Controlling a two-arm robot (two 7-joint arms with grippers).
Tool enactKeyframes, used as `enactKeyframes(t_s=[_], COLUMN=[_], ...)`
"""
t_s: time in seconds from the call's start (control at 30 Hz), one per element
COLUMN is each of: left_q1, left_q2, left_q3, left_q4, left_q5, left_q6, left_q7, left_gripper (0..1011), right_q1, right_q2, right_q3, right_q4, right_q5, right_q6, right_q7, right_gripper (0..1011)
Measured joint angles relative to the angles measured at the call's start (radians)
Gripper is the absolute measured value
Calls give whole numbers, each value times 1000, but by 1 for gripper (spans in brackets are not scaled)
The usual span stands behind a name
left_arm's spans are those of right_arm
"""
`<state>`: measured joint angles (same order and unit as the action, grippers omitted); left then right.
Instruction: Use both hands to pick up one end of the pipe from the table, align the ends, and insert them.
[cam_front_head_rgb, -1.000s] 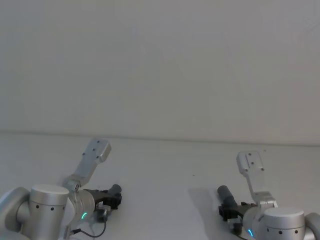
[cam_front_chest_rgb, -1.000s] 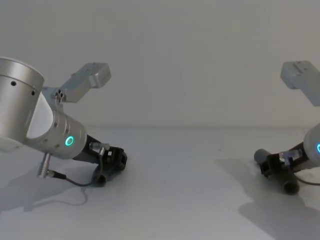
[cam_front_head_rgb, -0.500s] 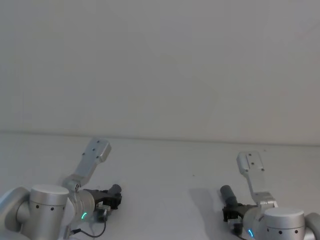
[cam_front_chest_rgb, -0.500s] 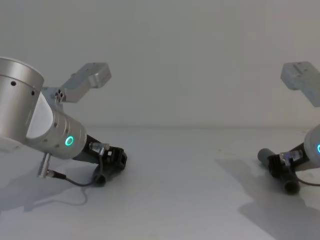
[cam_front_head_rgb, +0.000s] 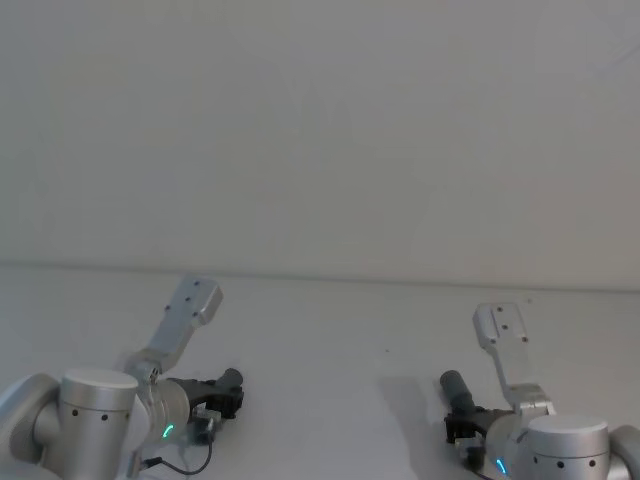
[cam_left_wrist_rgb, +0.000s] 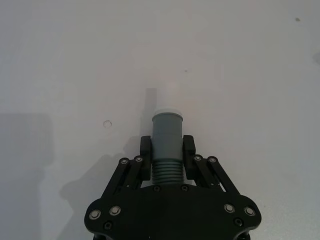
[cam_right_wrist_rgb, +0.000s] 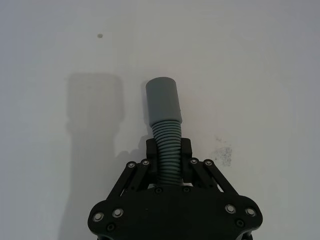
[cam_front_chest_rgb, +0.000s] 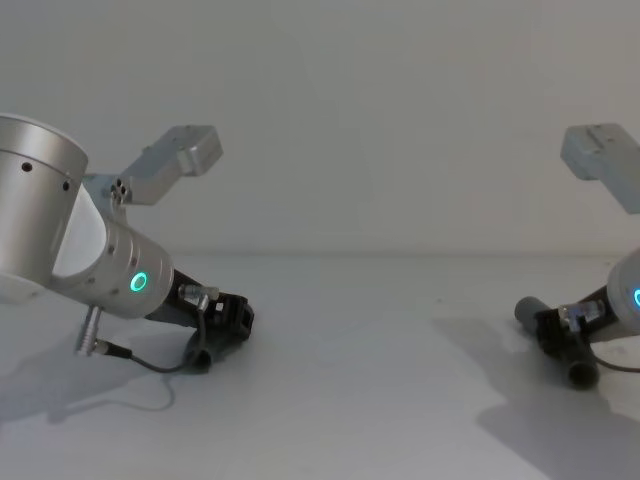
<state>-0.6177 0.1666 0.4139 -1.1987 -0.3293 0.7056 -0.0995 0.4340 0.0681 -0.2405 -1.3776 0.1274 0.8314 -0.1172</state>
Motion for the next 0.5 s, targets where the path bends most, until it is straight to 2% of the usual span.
enactKeyframes(t_s=[0.23,0.5], left_q1=[-21,-68], left_q2=[8,30], left_q3=[21,82], left_q4=[13,30], left_q5=[12,42], left_q6=[3,5], left_q7=[-29,-104], left_gripper=[332,332], right_q1=[-6,-45], right_q2=[11,66], right_q3=[-2,-10], right_q4=[-9,-58], right_q5=[1,13], right_q6=[-5,-57], right_q7=[19,97], right_gripper=[234,234])
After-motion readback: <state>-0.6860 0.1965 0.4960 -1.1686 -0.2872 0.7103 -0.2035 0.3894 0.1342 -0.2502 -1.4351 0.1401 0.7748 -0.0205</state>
